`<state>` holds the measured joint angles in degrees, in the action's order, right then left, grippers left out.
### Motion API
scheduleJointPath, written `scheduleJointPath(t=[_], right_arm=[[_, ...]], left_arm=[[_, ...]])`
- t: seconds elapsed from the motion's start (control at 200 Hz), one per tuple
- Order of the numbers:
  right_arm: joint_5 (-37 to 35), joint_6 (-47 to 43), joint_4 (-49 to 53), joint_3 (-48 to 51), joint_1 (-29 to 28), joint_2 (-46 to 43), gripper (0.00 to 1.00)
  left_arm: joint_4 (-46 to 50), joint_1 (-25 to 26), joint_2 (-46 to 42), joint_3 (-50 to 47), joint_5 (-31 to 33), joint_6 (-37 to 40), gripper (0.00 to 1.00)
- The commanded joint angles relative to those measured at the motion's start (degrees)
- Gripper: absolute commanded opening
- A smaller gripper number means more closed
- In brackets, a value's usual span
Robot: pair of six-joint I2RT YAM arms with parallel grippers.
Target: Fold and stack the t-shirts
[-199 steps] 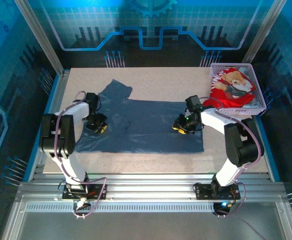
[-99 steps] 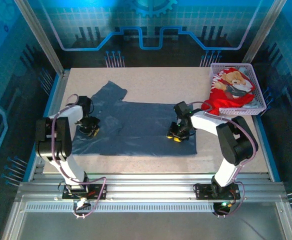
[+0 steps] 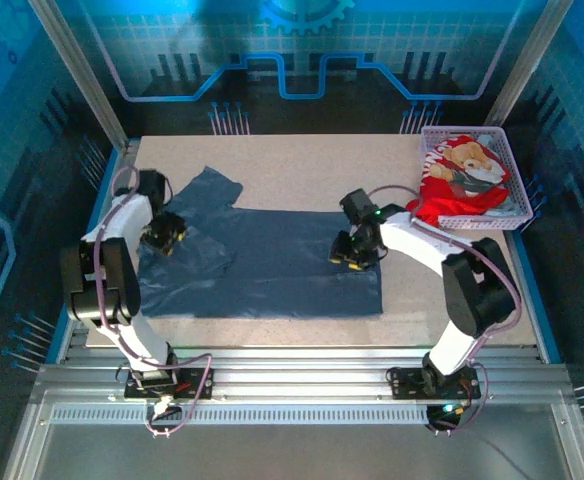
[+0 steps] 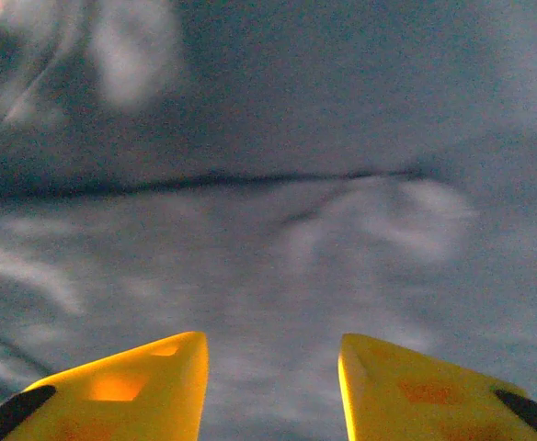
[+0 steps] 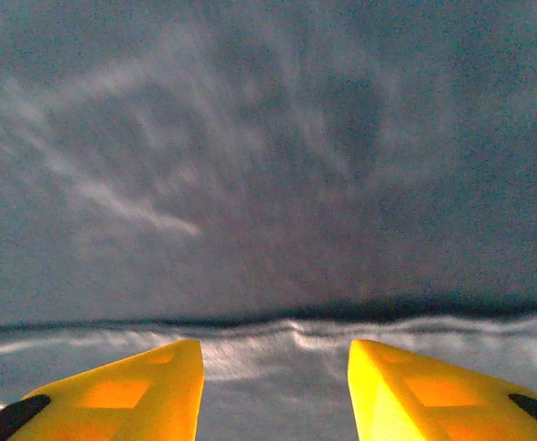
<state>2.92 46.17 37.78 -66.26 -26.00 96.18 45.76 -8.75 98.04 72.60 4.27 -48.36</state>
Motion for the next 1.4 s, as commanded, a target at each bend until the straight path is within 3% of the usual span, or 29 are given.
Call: scheduleJointPath(t=[0.0,0.15,0.39,0.645,1.01,1.186,1.276,1.396], right_arm=[[-4.8,-3.7,2.2,-5.0,4.8,0.4,0.47],[-6.2,-5.6,1.7,-12.2,10.6,7.6,0.47],[-8.6,-8.2,1.8,-23.9,14.4,20.0,0.47],[-12.6,-10.0,5.4,-32.5,14.7,28.8,0.46],[-10.8,-7.1,9.4,-36.0,14.6,34.4,0.42],[-10.2,-7.7,8.8,-36.4,13.9,34.5,0.16],[-10.0,-7.7,8.9,-36.4,13.5,34.2,0.09],[-10.0,-7.6,8.7,-35.5,13.0,33.0,0.07]], left_arm=[[0.3,2.3,3.4,10.3,-1.3,0.9,0.50],[-1.2,3.5,14.2,24.7,-4.7,0.8,0.53],[-5.8,3.2,29.8,41.7,-6.8,4.0,0.54],[-10.8,3.0,36.9,47.2,-8.0,6.2,0.54],[-10.8,2.7,43.0,52.7,-6.0,6.8,0.57],[-9.4,2.7,46.5,57.3,-2.5,5.9,0.58],[-9.5,2.7,48.1,59.0,-0.7,6.1,0.58],[-7.5,2.8,51.1,63.4,0.8,5.6,0.58]])
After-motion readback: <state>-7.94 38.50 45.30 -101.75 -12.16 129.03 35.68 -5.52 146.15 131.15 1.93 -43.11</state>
